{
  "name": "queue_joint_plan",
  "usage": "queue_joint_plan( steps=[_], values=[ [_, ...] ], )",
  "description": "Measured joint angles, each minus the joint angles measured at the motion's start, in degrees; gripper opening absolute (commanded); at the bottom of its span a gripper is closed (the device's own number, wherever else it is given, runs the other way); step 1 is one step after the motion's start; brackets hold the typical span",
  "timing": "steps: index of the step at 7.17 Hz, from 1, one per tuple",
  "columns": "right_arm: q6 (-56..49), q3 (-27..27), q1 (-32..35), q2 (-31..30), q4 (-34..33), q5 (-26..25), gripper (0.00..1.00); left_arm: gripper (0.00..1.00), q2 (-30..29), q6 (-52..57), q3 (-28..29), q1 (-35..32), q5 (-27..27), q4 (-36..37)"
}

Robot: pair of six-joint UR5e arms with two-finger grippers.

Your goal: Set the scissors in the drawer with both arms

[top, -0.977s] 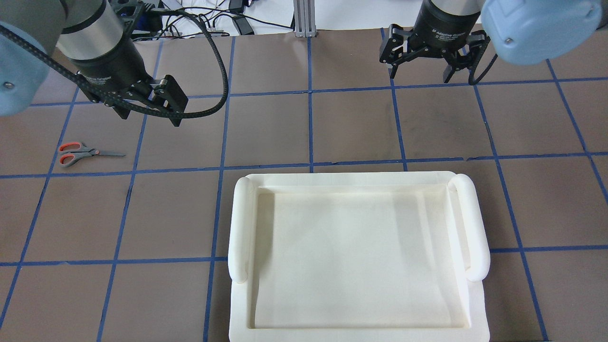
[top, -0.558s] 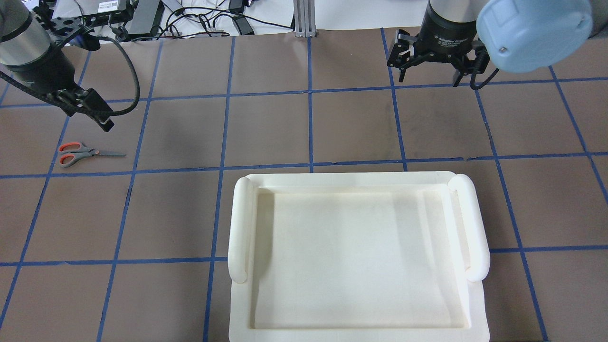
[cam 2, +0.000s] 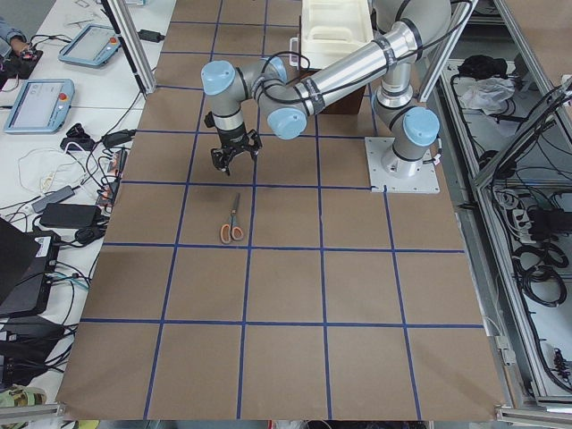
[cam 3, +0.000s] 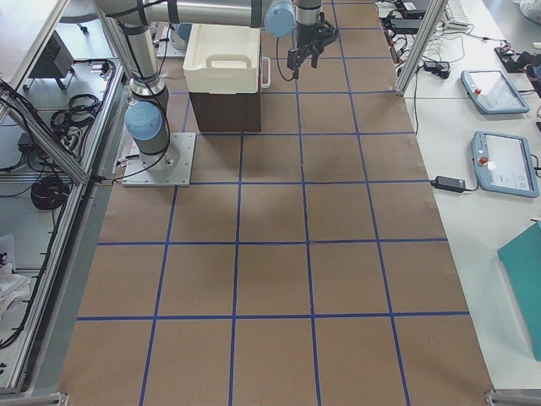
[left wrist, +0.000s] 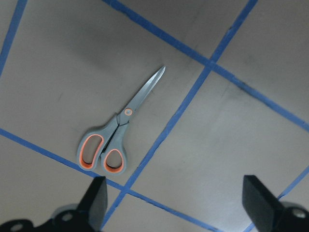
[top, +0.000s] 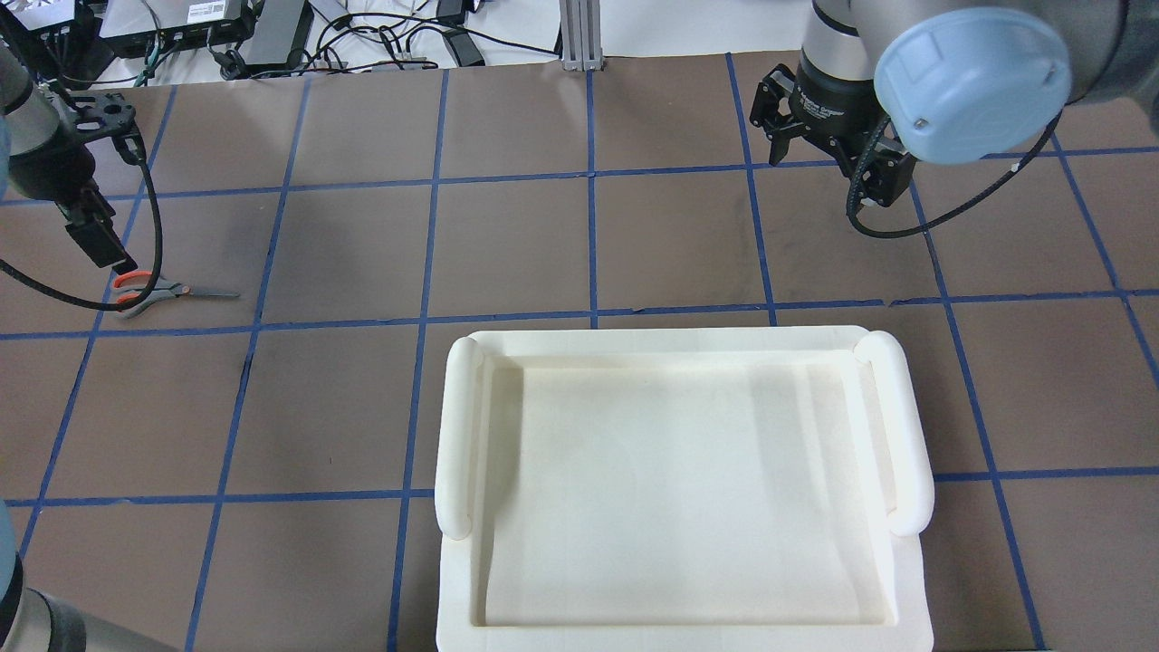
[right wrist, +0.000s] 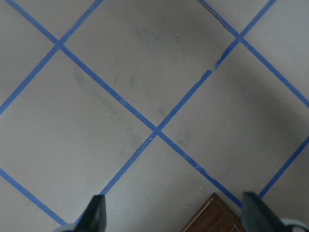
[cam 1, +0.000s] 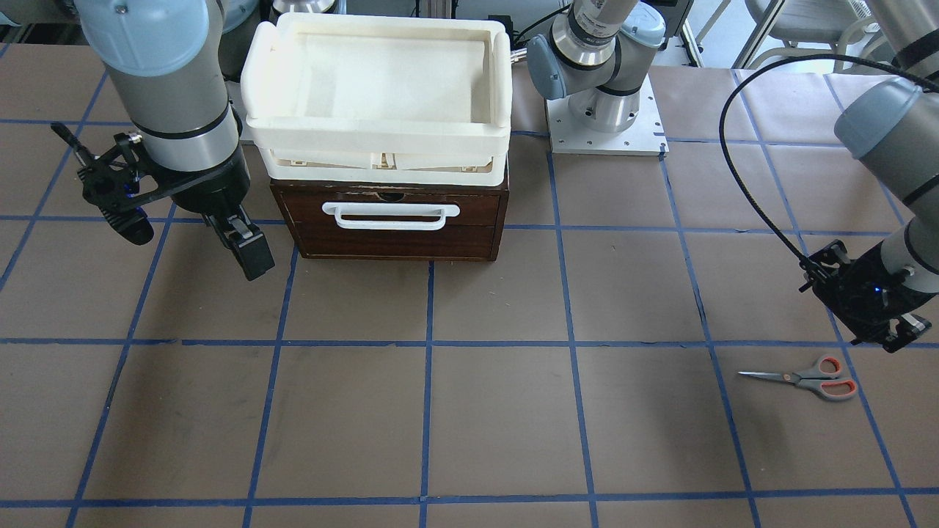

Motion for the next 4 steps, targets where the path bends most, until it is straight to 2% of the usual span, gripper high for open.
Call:
queue_joint_plan(
  steps=[2, 4],
  values=[
    [17.4, 0.0, 5.1, 2.7, -1.1, 0.7, 1.00, 1.00, -5.1, 14.7, 0.3, 2.0, -0.1, 6.6],
    [29.4, -0.1, 9.2, 5.1, -1.5, 3.8, 1.00, 1.00, -9.4, 28.3, 0.8, 5.0, -6.1, 11.8]
  ],
)
